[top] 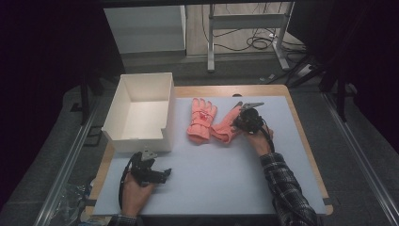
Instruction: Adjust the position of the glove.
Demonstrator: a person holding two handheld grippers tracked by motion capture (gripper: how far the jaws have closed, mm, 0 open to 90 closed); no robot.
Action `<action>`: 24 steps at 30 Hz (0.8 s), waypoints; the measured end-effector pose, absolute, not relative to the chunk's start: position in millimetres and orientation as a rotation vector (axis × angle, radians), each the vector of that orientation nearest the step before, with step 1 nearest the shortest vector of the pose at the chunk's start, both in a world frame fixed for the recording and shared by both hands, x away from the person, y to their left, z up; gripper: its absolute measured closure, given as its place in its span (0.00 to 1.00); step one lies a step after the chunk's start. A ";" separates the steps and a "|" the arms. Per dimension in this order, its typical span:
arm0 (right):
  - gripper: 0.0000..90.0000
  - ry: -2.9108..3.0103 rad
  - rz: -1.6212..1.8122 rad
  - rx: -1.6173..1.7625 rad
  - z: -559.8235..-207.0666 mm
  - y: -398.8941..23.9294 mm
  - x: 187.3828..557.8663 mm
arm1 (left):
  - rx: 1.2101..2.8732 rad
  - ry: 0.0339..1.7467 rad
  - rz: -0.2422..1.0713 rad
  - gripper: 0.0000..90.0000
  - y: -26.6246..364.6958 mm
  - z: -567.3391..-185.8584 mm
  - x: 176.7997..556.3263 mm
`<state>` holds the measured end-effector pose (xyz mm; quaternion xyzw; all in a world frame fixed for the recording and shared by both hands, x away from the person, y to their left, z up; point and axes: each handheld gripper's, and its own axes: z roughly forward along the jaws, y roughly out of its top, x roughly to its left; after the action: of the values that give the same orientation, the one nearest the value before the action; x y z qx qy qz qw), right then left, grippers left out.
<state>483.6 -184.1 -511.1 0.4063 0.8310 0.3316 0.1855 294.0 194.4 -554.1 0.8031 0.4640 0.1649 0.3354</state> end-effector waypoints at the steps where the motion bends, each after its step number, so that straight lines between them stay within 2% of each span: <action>1: 0.98 2.343 0.944 1.147 -510.0 -185.2 483.7 | 2.095 1.211 0.430 0.00 194.4 -554.1 294.0; 24: 0.99 2.409 1.071 1.022 -471.8 -199.9 461.2 | 2.095 1.211 0.430 0.00 194.4 -554.1 294.0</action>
<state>461.2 -199.9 -471.8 0.3570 0.8416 0.3740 0.1563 294.0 194.4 -554.1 0.8031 0.4641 0.1648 0.3354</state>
